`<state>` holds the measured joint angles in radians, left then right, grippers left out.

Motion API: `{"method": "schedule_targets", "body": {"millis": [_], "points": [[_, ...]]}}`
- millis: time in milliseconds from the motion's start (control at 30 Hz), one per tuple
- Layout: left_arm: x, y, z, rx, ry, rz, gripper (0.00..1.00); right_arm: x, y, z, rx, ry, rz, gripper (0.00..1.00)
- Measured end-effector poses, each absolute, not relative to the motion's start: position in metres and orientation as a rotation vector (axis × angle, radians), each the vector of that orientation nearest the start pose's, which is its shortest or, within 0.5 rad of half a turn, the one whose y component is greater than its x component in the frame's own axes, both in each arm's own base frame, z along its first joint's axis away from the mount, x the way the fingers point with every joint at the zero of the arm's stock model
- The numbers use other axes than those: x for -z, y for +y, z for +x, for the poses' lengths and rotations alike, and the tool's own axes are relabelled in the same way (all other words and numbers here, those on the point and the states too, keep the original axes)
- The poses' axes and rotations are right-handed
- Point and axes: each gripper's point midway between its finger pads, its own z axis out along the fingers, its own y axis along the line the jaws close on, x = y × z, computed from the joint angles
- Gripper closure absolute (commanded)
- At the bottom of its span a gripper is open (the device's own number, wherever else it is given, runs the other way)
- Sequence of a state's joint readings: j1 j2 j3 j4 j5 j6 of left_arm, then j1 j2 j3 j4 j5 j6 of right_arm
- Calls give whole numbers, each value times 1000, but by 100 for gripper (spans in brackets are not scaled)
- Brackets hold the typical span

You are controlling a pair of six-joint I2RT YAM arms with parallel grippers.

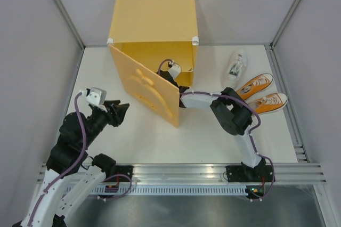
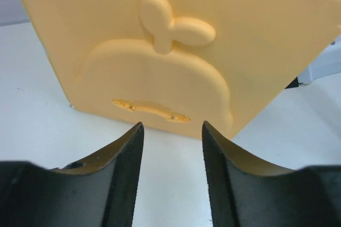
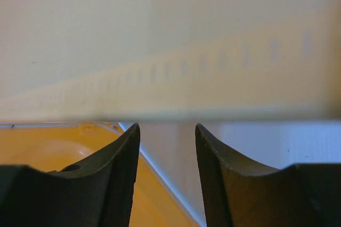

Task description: Place and organize the shoes in the shoe cabinet

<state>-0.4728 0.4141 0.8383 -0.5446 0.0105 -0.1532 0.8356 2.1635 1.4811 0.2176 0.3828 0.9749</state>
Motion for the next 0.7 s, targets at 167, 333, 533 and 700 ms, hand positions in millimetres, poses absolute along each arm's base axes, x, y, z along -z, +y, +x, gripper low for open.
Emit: {"method": "schedule_targets", "body": {"millis": [167,333,533,700], "points": [[-314,-102,185,476,1644,266,36,-118,434,403,-772,2023,323,48],[-324,-90,183,445,1610,215,30,-153,465,340,-852,1990,199,47],[-379,-78,173,462,1504,129,30,-154,487,278,-882,2003,68,47],[-417,-78,175,477,1450,108,29,-148,497,256,-883,2012,2,46]]}}
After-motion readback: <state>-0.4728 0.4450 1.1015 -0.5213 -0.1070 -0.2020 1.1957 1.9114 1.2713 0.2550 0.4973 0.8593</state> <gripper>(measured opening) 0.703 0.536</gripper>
